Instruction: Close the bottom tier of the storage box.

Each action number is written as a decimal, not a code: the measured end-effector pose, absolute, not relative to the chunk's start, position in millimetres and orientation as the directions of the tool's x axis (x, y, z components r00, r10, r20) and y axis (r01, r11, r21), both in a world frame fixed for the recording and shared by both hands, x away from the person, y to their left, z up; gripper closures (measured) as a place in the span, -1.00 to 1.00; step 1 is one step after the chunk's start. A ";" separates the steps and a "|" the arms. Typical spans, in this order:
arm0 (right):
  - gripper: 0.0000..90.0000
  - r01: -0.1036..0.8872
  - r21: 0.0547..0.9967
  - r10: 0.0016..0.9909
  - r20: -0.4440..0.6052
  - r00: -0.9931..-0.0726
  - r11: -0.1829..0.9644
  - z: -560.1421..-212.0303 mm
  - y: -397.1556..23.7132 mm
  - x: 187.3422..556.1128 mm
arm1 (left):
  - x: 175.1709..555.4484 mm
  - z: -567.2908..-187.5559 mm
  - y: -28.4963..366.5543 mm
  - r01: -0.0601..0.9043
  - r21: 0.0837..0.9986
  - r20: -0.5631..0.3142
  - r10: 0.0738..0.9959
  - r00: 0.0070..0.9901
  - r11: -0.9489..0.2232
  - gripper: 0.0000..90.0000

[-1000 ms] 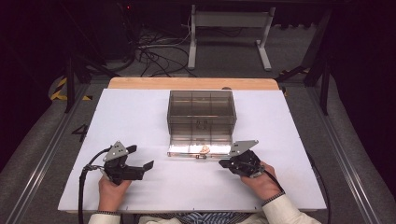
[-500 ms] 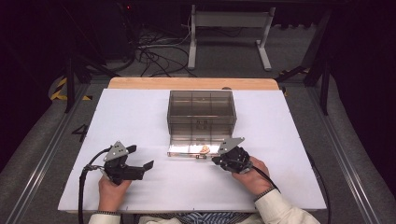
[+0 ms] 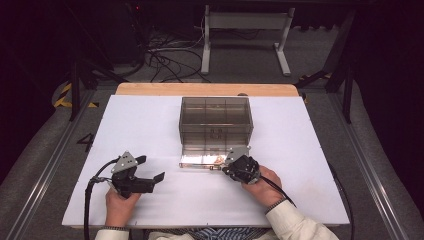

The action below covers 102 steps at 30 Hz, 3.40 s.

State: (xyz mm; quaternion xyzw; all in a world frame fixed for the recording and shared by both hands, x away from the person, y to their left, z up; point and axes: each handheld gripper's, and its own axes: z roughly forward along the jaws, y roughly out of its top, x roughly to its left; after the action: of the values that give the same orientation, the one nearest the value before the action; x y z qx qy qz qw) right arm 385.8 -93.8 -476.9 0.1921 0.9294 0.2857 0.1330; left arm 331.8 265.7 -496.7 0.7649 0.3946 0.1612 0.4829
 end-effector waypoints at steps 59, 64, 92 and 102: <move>1.00 0.308 0.611 0.525 -0.211 -0.825 0.729 -479.8 -87.6 420.2 | 332.8 -497.5 264.8 0.456 0.859 -0.132 0.760 0.636 -0.233 -0.89; 1.00 0.308 0.613 0.529 -0.215 -0.821 0.728 -479.6 -86.4 423.4 | 332.8 -497.6 264.8 0.456 0.859 -0.132 0.760 0.636 -0.232 -0.89; 1.00 0.307 0.647 0.573 -0.248 -0.781 0.698 -484.0 -81.9 443.8 | 332.9 -497.5 265.2 0.451 0.862 -0.130 0.761 0.636 -0.229 -0.89; 1.00 0.313 0.652 0.586 -0.250 -0.771 0.690 -484.7 -80.9 448.9 | 332.7 -497.4 265.4 0.453 0.862 -0.134 0.759 0.637 -0.228 -0.89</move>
State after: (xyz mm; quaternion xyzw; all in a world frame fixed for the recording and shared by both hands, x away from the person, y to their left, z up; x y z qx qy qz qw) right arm 448.9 -80.9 -484.7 0.2524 0.8911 0.3021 0.2258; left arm 332.7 265.4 -497.4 0.7670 0.3952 0.1597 0.4796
